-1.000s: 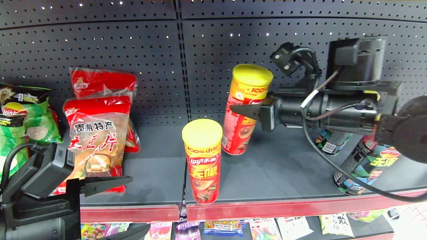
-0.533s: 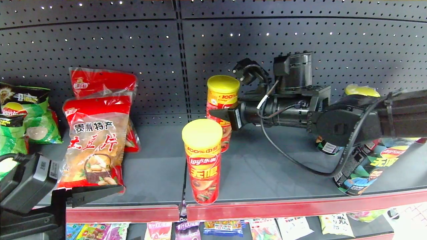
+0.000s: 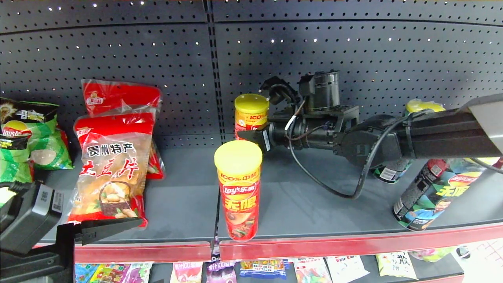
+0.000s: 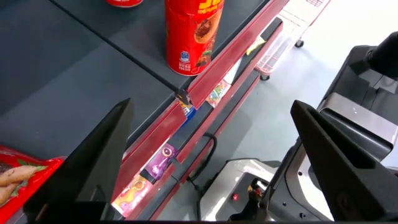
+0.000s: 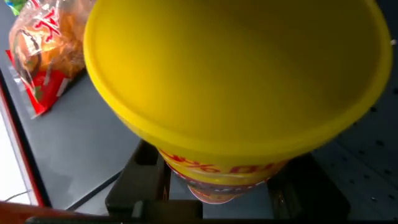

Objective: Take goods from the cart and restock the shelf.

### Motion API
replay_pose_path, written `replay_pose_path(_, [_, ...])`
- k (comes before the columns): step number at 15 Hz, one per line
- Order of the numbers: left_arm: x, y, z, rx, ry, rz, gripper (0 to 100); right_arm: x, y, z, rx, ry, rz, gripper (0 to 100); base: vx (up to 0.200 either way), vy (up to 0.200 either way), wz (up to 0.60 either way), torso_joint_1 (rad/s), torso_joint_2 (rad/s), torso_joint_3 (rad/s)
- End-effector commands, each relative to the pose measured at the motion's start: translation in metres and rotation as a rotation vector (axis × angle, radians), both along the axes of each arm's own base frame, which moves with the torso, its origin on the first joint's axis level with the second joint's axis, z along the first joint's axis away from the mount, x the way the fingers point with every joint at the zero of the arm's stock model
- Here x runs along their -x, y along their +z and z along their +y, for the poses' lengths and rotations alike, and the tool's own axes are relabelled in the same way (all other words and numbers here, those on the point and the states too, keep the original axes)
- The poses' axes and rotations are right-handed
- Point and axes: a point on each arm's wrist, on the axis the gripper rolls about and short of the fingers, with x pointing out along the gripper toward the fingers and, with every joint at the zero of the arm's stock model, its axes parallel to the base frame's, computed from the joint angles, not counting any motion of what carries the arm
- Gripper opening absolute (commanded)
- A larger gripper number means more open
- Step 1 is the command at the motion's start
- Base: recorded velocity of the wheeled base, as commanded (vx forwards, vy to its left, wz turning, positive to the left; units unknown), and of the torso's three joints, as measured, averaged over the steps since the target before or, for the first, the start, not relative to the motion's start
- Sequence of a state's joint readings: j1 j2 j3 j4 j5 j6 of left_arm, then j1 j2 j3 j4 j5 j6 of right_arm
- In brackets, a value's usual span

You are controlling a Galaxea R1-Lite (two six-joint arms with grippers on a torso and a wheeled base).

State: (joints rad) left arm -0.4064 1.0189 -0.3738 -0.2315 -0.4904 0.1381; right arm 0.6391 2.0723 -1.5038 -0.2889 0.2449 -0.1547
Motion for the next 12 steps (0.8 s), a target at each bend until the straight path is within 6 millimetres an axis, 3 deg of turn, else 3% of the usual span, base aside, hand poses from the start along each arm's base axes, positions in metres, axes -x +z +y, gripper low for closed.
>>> replay_pose_path(1, [-0.0004, -0.0002, -0.0002, -0.001, -0.001, 0.002, 100, -0.0042, -0.0085, 0.0034, 0.01, 0.001, 0.013, 0, 0.0, 0.0, 0.0, 0.0, 0.0, 0.0])
replay_pose_path(7, [-0.0019, -0.0013, -0.0008, -0.004, -0.001, 0.01, 100, -0.009, -0.0133, 0.0079, 0.01, 0.004, 0.015, 0, 0.0, 0.0, 0.0, 0.0, 0.0, 0.0])
replay_pose_path(8, [-0.0024, -0.0017, -0.001, -0.005, -0.001, 0.013, 100, -0.009, -0.0137, 0.0078, 0.012, 0.003, 0.016, 100, 0.0, 0.0, 0.0, 0.0, 0.0, 0.0])
replay_pose_path(12, [-0.0026, -0.0029, -0.0011, -0.008, -0.001, 0.019, 100, -0.0002, -0.0063, 0.0028, 0.009, -0.001, 0.013, 100, 0.0, 0.0, 0.0, 0.0, 0.0, 0.0])
